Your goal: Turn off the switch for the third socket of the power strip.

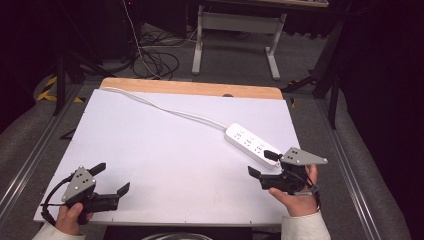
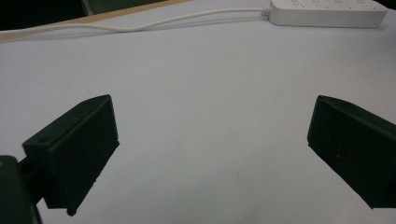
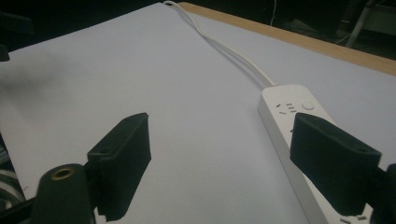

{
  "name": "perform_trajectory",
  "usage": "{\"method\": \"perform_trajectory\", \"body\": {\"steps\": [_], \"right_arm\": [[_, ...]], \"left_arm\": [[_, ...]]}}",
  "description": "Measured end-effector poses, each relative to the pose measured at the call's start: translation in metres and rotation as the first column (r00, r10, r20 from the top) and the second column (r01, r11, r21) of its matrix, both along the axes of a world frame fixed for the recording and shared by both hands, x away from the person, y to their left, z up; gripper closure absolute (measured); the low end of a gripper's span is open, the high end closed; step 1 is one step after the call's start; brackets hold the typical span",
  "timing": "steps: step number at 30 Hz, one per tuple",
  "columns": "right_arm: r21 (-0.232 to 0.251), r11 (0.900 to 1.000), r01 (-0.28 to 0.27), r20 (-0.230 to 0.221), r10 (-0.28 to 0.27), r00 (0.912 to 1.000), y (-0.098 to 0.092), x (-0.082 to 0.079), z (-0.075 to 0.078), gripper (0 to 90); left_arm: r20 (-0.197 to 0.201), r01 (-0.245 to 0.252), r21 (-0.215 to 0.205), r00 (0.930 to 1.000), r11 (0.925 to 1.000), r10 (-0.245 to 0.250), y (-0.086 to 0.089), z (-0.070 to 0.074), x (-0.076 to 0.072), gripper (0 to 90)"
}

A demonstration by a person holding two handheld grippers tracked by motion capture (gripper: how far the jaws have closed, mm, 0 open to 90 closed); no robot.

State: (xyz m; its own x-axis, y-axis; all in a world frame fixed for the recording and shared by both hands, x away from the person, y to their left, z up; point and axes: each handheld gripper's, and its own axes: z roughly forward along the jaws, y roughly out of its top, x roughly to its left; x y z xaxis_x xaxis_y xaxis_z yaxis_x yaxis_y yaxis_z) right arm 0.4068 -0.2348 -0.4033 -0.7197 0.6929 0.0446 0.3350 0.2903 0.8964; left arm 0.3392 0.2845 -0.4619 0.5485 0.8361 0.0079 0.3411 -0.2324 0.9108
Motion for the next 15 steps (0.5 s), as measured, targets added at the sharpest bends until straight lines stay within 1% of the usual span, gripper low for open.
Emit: {"method": "perform_trajectory", "body": {"steps": [1,3,4,7,10,12,15], "right_arm": [[0.007,1.0,-0.002,-0.001,0.002,1.0,-0.001,0.0,-0.003,21.6],[0.005,1.0,-0.014,-0.004,0.014,0.9999,-0.002,-0.001,-0.009,21.5],[0.003,1.0,-0.02,0.002,0.02,0.9998,-0.003,-0.002,-0.012,21.3],[-0.024,0.999,-0.04,0.015,0.041,0.9991,0.0,-0.003,-0.022,20.1],[-0.045,0.998,-0.043,0.004,0.043,0.9991,0.003,-0.003,-0.035,20.1],[-0.044,0.998,-0.048,-0.003,0.048,0.9988,0.005,-0.003,-0.041,19.9],[-0.042,0.998,-0.048,0.005,0.049,0.9988,0.005,-0.004,-0.049,19.7]], "left_arm": [[0.0,0.0,0.0,1.0,1.0,0.0,0.0,0.0,0.0,2.4],[0.0,0.0,0.0,1.0,1.0,0.0,0.0,0.0,0.0,2.5],[0.0,0.0,0.0,1.0,1.0,0.0,0.0,0.0,0.0,2.5],[0.003,0.001,0.006,1.0,1.0,-0.001,0.001,0.0,0.0,2.5],[0.001,0.0,0.0,1.0,1.0,0.0,0.0,0.001,-0.001,2.5],[0.001,-0.001,0.006,1.0,1.0,0.001,0.001,0.001,-0.001,2.4],[-0.004,-0.007,0.007,1.0,1.0,0.007,0.002,0.001,-0.002,2.5]]}}
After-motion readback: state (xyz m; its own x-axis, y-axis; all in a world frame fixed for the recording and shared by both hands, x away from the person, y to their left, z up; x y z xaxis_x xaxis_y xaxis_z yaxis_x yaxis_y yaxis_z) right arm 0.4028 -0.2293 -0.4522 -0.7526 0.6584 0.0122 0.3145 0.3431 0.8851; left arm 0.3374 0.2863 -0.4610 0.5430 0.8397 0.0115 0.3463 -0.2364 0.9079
